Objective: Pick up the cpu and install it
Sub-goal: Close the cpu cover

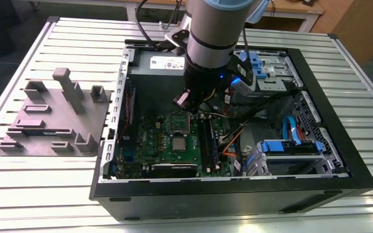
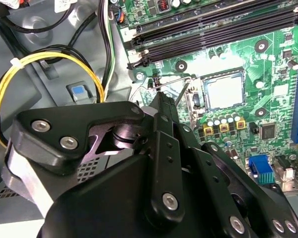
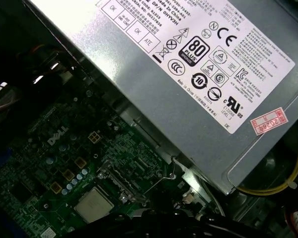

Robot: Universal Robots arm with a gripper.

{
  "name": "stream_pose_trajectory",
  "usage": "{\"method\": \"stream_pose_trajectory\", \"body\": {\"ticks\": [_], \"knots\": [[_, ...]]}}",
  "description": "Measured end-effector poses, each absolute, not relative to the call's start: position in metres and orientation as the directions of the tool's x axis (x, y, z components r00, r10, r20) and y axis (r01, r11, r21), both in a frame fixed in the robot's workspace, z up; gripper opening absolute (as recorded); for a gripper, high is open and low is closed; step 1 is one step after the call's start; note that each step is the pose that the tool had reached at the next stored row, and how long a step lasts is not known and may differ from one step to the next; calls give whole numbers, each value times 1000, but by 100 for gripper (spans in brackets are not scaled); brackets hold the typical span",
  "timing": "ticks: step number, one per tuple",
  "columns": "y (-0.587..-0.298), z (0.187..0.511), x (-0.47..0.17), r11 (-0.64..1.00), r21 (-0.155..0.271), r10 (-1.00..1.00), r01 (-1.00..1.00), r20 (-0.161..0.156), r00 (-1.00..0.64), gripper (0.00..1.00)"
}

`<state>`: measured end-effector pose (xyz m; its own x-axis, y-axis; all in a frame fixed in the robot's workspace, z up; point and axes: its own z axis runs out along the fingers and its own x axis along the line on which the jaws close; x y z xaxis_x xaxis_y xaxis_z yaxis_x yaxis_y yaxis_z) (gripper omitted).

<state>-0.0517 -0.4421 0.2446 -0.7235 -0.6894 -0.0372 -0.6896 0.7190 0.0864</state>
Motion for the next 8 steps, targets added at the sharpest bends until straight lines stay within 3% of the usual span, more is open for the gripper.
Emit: {"method": "stream_pose_trajectory", "body": {"ticks": [8], "knots": [[-447,245,-52,717,86,-691,-692,-37,-722,10]]}}
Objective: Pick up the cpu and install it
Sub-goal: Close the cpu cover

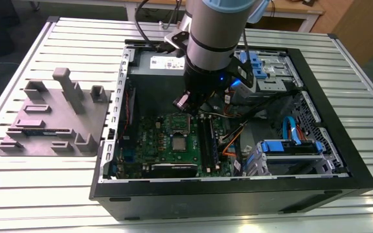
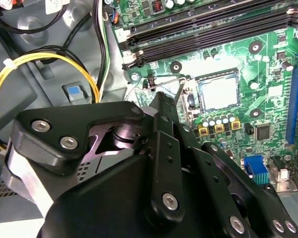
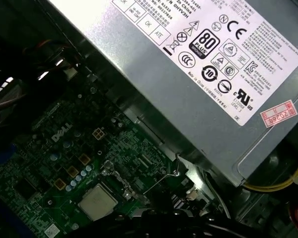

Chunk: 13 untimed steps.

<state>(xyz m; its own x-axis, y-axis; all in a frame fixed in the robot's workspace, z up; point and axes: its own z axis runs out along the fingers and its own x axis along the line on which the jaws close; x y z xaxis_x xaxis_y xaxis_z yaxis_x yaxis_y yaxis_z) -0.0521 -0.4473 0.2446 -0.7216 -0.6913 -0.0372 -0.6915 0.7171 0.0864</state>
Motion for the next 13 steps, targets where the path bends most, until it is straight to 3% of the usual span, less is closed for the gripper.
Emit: {"method": "stream_pose_trajectory", "body": {"ticks": [13], "knots": [[-455,245,-53,708,87,-701,-701,-37,-712,10]]}}
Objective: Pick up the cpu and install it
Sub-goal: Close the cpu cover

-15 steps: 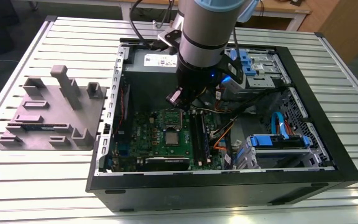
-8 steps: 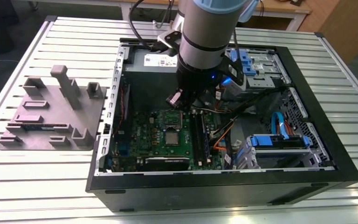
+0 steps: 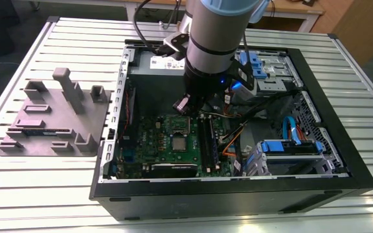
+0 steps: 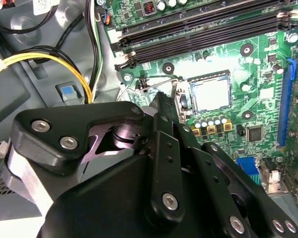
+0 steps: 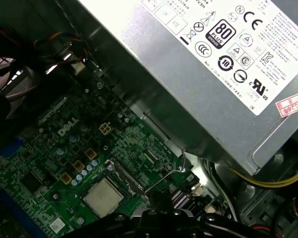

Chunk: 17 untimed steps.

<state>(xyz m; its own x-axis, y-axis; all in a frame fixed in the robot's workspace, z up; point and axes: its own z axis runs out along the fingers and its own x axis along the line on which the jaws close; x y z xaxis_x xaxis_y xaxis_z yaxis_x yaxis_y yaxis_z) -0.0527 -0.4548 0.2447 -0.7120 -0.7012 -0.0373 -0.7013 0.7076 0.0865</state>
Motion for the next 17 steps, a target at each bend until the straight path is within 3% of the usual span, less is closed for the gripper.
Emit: {"method": "stream_pose_trajectory", "body": {"ticks": [17], "knots": [[-456,247,-53,687,86,-721,-721,-37,-692,10]]}}
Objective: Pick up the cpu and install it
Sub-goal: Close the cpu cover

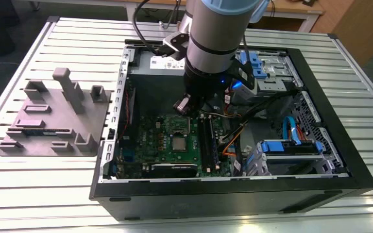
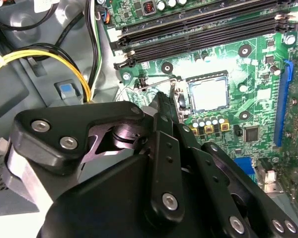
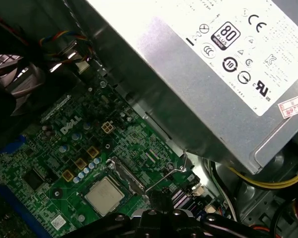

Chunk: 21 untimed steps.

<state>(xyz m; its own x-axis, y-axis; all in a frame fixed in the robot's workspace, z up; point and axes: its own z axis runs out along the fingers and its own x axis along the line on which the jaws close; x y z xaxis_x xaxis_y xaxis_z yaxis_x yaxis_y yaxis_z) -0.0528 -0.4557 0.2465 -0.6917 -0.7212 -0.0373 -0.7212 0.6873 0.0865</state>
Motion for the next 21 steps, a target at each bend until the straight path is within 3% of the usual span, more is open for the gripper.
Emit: {"method": "stream_pose_trajectory", "body": {"ticks": [21], "knots": [[-467,246,-52,675,84,-733,-733,-34,-679,10]]}}
